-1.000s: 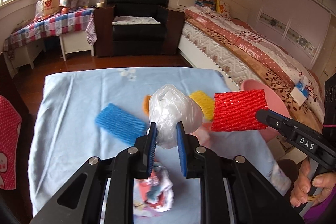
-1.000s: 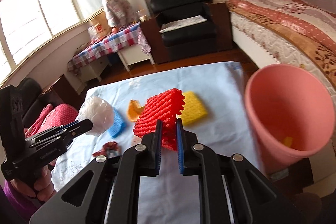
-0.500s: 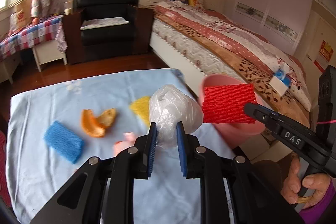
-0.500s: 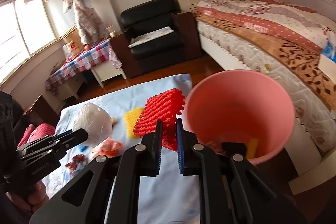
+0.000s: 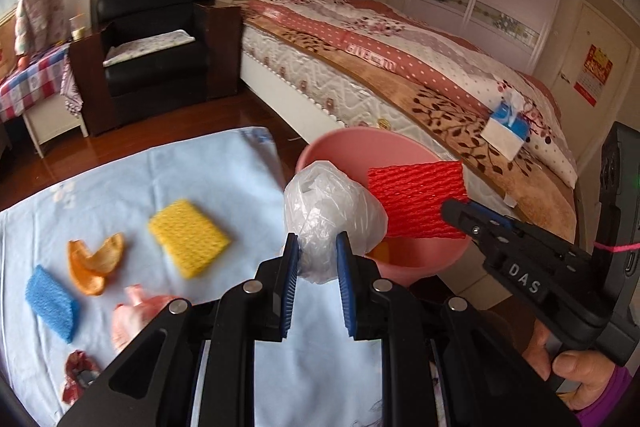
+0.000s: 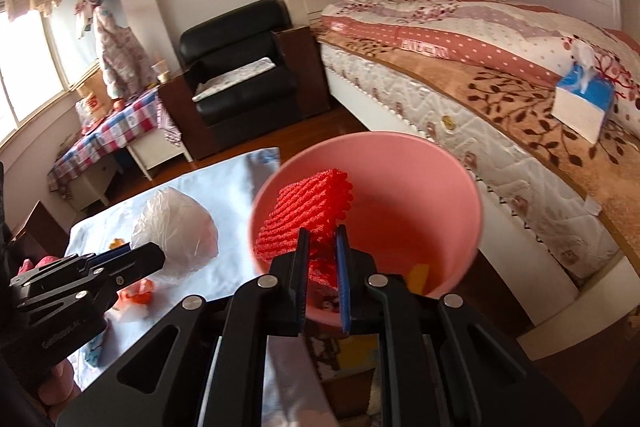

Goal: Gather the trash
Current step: 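Carry both items over the pink bucket and open both grippers to drop them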

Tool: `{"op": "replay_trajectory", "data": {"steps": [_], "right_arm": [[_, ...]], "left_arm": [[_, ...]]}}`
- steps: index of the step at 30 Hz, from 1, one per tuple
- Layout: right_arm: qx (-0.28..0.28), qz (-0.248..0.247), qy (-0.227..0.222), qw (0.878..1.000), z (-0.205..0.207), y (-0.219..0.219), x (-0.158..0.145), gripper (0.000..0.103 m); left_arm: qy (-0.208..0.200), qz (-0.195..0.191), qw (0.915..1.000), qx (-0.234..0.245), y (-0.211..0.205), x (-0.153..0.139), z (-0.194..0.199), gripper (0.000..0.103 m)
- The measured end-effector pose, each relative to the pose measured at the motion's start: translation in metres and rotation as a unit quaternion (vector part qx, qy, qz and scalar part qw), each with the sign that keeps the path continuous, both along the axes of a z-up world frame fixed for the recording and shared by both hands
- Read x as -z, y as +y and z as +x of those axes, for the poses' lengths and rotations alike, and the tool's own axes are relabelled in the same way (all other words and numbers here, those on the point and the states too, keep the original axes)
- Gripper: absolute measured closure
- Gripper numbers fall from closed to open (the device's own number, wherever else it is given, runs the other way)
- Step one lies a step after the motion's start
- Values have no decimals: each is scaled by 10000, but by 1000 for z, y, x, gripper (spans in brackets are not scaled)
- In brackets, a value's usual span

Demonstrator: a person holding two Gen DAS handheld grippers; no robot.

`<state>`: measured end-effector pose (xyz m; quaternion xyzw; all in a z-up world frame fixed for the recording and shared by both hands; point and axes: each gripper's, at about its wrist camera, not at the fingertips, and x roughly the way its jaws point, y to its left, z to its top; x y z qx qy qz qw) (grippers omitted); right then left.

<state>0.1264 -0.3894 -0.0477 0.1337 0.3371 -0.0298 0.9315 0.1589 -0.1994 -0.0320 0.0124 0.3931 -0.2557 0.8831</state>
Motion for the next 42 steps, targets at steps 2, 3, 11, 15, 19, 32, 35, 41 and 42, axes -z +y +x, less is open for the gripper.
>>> {"op": "replay_trajectory", "data": {"steps": [2, 3, 11, 15, 19, 32, 35, 41, 42], "right_arm": [[90, -27, 43, 9999, 2, -7, 3, 90], [122, -51, 53, 9999, 3, -10, 4, 90], [305, -186, 177, 9992, 10, -26, 16, 90], [339, -252, 262, 9988, 13, -31, 22, 90], [368, -276, 334, 9984, 16, -35, 27, 90], [358, -218, 484, 9979, 22, -42, 35, 86], [357, -197, 508, 9979, 23, -42, 36, 69], [363, -203, 486, 9980, 21, -41, 34, 64], [363, -201, 480, 9980, 20, -41, 33, 64]], "left_arm": [[29, 24, 10000, 54, -10, 2, 3, 85], [41, 48, 9999, 93, -16, 4, 5, 85], [176, 182, 9992, 322, -50, 17, 17, 85], [239, 258, 9985, 411, -66, 24, 23, 85], [326, 332, 9977, 497, -81, 32, 27, 85], [511, 375, 9968, 483, -91, 51, 36, 72], [494, 343, 9972, 450, -88, 48, 35, 61], [415, 271, 9980, 392, -82, 39, 33, 59], [389, 270, 9982, 376, -81, 37, 32, 59]]}}
